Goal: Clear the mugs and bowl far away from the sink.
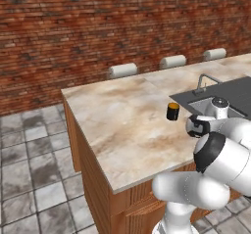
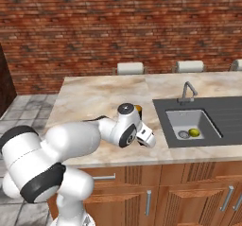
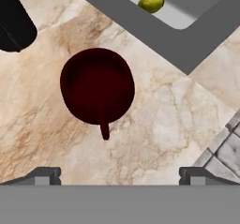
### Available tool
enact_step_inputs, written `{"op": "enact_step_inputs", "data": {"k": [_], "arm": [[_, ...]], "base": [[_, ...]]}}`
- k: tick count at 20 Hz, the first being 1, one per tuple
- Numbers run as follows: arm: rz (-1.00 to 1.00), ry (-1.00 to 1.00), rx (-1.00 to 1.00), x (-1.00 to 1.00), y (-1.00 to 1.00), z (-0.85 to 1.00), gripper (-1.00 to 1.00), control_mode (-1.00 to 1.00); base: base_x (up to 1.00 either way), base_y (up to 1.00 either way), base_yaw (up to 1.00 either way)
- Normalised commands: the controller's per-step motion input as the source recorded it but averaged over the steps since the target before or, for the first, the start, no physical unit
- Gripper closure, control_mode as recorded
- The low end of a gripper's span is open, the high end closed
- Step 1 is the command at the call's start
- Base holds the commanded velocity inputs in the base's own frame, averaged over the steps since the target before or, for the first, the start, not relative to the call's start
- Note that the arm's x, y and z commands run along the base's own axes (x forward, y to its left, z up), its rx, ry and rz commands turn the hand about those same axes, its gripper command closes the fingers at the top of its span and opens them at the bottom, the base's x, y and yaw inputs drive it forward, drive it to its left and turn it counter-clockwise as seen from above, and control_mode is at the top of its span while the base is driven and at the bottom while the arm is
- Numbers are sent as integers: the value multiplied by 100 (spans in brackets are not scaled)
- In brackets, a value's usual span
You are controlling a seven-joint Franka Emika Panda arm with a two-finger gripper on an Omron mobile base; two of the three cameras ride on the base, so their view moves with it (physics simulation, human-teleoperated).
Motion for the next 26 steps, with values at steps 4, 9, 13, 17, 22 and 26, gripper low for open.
{"op": "enact_step_inputs", "data": {"k": [4, 9, 13, 17, 22, 26], "arm": [[0, 0, 1, 8, -2, 0, -100, -100], [0, 0, 0, 24, 0, -2, -100, -100], [0, 0, 0, 25, -1, -7, -100, -100], [0, 0, 0, 18, -8, -10, -100, -100], [0, 0, 0, 6, -8, -19, -100, -100], [0, 0, 0, 0, -4, -21, -100, -100]], "base": [[0, 0, 0], [0, 0, 0], [0, 0, 0], [0, 0, 0], [0, 0, 0], [0, 0, 0]]}}
